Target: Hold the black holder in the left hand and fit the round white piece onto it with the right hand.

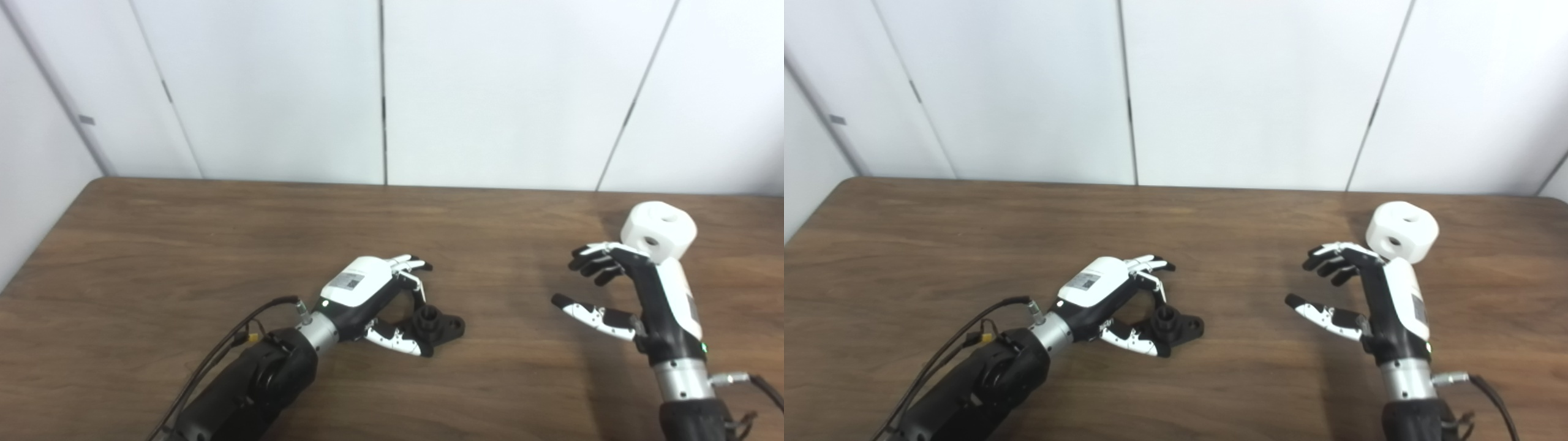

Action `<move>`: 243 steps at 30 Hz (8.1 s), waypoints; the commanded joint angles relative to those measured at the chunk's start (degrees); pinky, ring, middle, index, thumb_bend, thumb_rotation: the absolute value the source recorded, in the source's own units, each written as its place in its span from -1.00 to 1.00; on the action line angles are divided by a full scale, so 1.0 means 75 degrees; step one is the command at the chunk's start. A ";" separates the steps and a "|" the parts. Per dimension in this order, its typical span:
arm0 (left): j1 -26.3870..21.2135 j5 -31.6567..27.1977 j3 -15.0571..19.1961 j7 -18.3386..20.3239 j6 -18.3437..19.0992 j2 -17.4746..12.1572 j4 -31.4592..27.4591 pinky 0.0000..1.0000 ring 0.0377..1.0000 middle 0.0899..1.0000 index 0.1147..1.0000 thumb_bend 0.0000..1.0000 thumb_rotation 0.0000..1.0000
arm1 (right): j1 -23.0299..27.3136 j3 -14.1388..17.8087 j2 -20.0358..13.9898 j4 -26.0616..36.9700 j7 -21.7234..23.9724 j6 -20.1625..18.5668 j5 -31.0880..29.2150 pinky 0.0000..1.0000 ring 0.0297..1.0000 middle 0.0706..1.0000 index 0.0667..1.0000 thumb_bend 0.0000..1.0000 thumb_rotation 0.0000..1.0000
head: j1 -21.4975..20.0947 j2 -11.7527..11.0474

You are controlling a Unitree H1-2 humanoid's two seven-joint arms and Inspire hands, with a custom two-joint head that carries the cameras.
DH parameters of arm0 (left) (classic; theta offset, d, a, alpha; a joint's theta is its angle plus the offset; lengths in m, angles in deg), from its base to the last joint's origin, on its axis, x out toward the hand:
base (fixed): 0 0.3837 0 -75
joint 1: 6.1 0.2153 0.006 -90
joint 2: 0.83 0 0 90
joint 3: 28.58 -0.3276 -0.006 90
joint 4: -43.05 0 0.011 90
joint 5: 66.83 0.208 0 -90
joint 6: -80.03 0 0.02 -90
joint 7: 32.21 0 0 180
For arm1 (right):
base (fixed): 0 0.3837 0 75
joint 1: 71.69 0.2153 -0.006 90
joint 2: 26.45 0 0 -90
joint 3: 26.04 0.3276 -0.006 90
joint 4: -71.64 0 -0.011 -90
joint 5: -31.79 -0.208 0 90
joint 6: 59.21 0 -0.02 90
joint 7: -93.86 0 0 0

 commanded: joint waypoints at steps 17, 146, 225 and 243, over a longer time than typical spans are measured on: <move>0.0316 0.0182 -0.0030 0.0468 -0.1101 -0.0931 0.0806 0.59 0.74 0.68 -0.16 0.05 -0.89 | 0.2836 -0.0929 -0.1268 0.0373 0.2742 -0.2378 0.4971 0.64 0.79 0.81 0.63 0.70 -0.27 | -0.4707 -0.1577; 0.0685 0.0089 0.0004 0.0575 -0.1192 -0.1059 0.0473 0.57 0.71 0.66 -0.16 0.05 -0.89 | 0.3768 -0.1825 -0.2247 -0.2549 0.1150 -0.3389 0.1925 0.37 0.48 0.38 -0.11 0.04 -0.71 | -0.2977 -0.1192; 0.0395 0.0909 -0.0764 0.0632 0.0644 0.0518 0.0408 0.80 0.90 0.80 -0.16 0.05 -0.86 | 0.2881 -0.2855 -0.0794 0.0560 0.3264 -0.0808 0.1022 0.49 0.48 0.40 -0.11 0.04 -0.71 | 0.2019 0.0315; 0.0426 0.0742 -0.0749 0.0790 0.0771 0.0379 0.0148 0.80 0.88 0.81 -0.16 0.05 -0.86 | 0.2879 -0.2885 -0.1115 0.0482 0.3658 -0.0390 0.1049 0.48 0.47 0.39 -0.11 0.04 -0.71 | 0.1908 0.0523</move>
